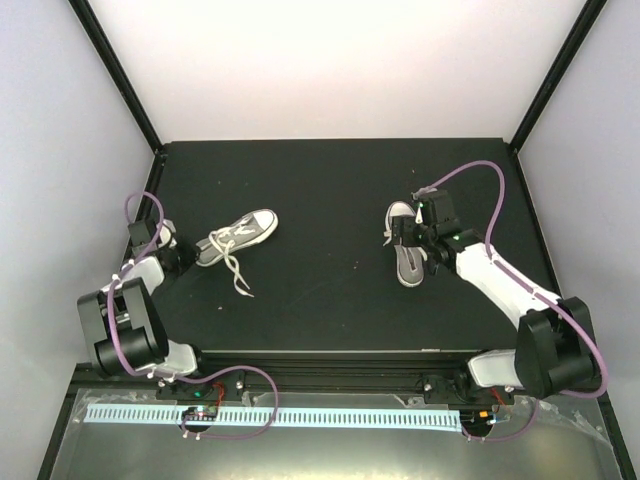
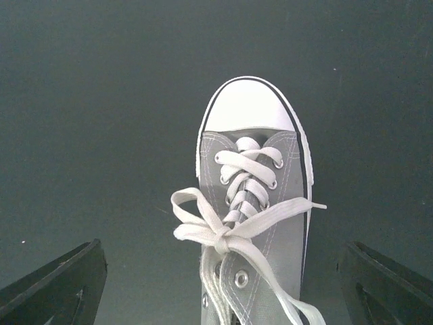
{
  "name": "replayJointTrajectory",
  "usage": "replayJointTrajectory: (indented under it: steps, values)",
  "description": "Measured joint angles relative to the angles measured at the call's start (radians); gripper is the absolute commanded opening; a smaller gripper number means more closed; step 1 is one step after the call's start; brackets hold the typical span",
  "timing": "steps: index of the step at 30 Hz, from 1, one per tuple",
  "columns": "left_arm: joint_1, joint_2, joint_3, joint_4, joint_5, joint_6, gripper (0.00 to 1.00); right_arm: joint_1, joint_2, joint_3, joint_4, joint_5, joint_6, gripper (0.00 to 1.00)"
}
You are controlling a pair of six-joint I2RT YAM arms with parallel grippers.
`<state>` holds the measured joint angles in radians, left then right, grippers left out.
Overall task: Tie the shoes
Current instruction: Pick up the shoe from the center of the board.
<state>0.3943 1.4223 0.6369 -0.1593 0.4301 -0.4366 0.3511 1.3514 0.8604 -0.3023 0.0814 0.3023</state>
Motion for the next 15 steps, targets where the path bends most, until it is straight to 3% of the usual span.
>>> replayJointTrajectory:
  steps: [7, 15]
  values:
    - [-0.153, -0.188, 0.040, -0.060, -0.043, -0.015, 0.02, 0.000, -0.080, 0.000, -0.035, -0.056, -0.011, 0.96]
    - [-0.613, -0.470, 0.108, -0.051, -0.275, -0.149, 0.01, -0.005, -0.163, -0.006, -0.023, -0.357, -0.005, 1.00]
